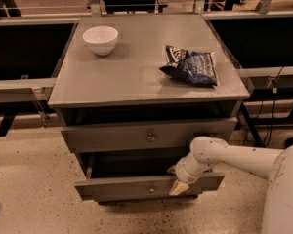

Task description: Open middle drawer

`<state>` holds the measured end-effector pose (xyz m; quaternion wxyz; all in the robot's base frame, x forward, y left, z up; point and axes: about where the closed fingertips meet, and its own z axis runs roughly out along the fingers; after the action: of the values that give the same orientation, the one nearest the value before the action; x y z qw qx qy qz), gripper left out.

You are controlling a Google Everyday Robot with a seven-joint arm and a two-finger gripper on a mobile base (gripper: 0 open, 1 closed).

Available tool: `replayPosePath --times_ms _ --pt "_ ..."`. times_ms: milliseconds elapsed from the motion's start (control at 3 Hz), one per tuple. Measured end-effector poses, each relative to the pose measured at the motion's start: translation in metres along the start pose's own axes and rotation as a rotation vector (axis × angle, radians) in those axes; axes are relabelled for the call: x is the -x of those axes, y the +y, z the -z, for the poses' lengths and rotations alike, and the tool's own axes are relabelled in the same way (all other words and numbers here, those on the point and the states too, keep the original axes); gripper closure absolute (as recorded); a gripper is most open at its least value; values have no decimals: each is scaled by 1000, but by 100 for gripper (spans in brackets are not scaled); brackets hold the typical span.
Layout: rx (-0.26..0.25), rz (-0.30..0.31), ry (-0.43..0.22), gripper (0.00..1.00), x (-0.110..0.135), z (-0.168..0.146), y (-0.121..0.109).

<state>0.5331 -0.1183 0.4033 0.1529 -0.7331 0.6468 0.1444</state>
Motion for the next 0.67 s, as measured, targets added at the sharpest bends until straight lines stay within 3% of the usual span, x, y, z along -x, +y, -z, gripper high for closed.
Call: replayPosePath --times_ms 333,667 --pt "0 0 0 31 0 0 0" --pt "0 0 0 8 0 0 0"
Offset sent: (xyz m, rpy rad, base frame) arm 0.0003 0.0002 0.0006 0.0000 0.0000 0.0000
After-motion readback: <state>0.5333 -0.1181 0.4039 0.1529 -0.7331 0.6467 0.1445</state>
